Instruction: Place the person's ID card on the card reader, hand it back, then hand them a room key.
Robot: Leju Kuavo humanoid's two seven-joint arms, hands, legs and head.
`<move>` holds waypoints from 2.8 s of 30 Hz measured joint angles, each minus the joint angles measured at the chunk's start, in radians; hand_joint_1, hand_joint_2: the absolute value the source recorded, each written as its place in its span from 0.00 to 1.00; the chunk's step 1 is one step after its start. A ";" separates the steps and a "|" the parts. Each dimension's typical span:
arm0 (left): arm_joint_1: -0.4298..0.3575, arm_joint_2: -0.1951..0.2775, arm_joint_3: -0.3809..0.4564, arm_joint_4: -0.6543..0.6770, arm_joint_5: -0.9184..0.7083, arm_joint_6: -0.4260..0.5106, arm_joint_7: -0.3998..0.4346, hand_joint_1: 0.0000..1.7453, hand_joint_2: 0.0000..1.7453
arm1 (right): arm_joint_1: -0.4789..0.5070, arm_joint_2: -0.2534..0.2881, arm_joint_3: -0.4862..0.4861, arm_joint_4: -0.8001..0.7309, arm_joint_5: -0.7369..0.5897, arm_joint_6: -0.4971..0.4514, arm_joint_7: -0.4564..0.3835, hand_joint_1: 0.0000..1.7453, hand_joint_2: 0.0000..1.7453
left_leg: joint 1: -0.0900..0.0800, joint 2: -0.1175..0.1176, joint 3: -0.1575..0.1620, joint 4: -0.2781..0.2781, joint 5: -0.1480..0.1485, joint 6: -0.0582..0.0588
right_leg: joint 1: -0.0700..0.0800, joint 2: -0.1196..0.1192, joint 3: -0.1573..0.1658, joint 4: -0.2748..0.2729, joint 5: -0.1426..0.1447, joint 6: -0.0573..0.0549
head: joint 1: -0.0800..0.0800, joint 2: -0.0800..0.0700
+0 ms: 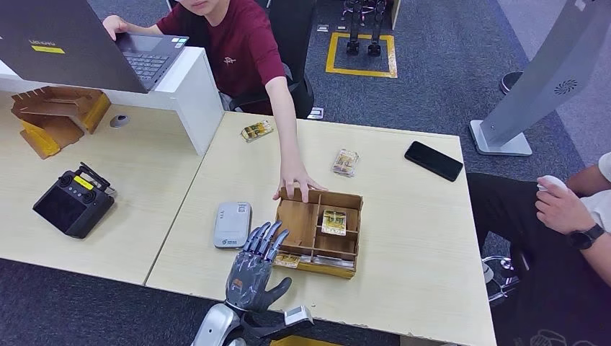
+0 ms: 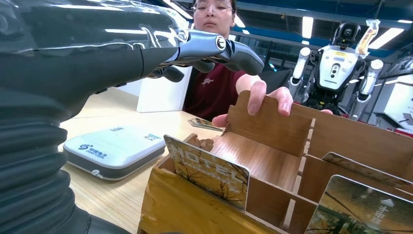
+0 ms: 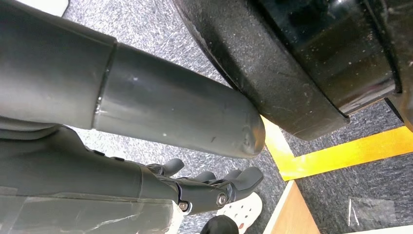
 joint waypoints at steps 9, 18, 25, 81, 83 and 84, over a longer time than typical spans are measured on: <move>0.000 0.000 -0.001 0.000 -0.016 0.000 0.006 0.00 1.00 | 0.000 0.000 0.001 -0.001 0.005 0.000 0.000 0.00 0.00 | 0.000 0.000 0.000 0.000 0.000 0.000 | 0.000 0.000 0.000 0.000 0.000 0.000 | 0.000 0.000; -0.001 0.000 -0.001 0.003 -0.015 0.000 0.014 0.87 1.00 | 0.000 0.000 0.001 -0.005 0.006 0.000 0.003 0.00 0.00 | 0.000 0.000 0.000 0.000 0.000 0.000 | 0.000 0.000 0.000 0.000 0.000 0.000 | 0.000 0.000; -0.003 0.000 -0.001 0.020 0.010 0.000 0.005 1.00 1.00 | 0.000 0.000 0.001 -0.006 0.006 0.000 0.006 0.00 0.00 | 0.000 0.000 0.000 0.000 0.000 0.000 | 0.000 0.000 0.000 0.000 0.000 0.000 | 0.000 0.000; -0.509 0.161 -0.058 -0.015 -0.024 0.000 0.394 1.00 1.00 | -0.005 -0.002 0.036 -0.015 0.060 0.019 0.033 0.00 0.00 | 0.000 -0.001 -0.001 0.000 0.003 0.001 | 0.000 0.000 0.000 0.001 0.002 0.000 | 0.000 0.000; -0.511 0.158 -0.034 0.006 -0.045 0.000 0.398 1.00 1.00 | -0.006 -0.002 0.040 -0.016 0.060 0.019 0.033 0.00 0.00 | 0.000 -0.001 -0.001 0.000 0.003 0.001 | 0.000 0.000 0.000 0.001 0.002 0.000 | 0.000 0.000; -0.512 0.157 -0.023 0.015 -0.050 0.000 0.399 1.00 1.00 | -0.006 -0.002 0.041 -0.016 0.060 0.019 0.033 0.00 0.00 | 0.000 -0.001 -0.001 0.000 0.003 0.001 | 0.000 0.000 0.000 0.001 0.002 0.000 | 0.000 0.000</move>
